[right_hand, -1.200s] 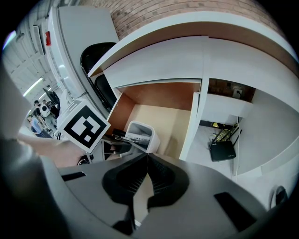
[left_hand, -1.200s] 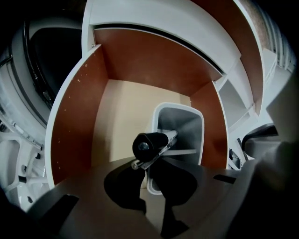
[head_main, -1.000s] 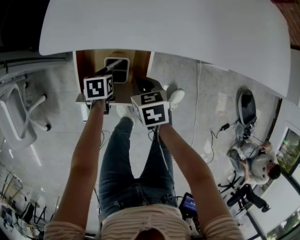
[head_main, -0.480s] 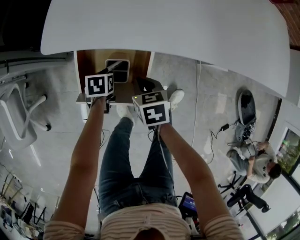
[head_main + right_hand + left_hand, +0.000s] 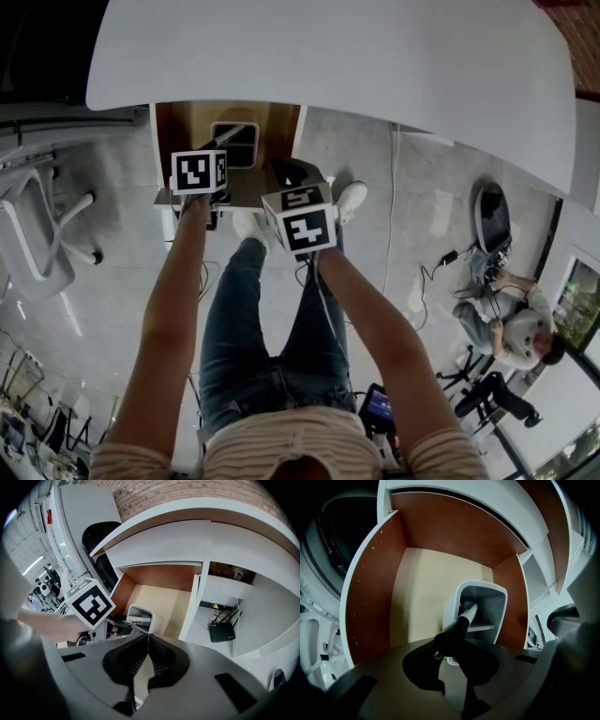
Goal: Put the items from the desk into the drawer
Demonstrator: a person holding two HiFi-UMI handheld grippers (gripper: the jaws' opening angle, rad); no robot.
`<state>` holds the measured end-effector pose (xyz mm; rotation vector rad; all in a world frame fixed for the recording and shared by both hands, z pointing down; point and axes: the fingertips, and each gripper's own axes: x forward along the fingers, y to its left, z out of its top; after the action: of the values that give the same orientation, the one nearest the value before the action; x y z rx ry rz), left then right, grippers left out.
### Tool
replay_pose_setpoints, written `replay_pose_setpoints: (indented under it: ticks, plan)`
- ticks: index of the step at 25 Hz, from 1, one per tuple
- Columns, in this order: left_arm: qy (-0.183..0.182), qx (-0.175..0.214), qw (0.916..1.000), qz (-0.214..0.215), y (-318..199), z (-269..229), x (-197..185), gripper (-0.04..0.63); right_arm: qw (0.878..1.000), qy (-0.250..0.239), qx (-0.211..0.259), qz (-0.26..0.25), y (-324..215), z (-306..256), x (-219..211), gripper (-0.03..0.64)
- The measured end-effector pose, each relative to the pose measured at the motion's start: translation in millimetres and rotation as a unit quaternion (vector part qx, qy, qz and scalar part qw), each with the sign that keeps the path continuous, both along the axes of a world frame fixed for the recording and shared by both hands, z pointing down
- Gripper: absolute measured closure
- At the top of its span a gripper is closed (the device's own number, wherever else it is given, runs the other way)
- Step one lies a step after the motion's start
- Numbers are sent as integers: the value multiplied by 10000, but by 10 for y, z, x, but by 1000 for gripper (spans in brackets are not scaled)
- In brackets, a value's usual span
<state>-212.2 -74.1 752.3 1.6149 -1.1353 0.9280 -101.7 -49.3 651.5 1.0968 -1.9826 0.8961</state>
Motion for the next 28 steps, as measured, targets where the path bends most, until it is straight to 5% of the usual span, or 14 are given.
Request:
replay_pose_setpoints:
  ticks: [13,28]
  plan:
    - [20,-18,10000,-41,179,-271,-99,531,9999,-26,128,-82,-5,-220,-88,600]
    - [517,1277,9898,-367,241,-1295,-251,584,9982,-246,534,-86,49,-798,-203,600]
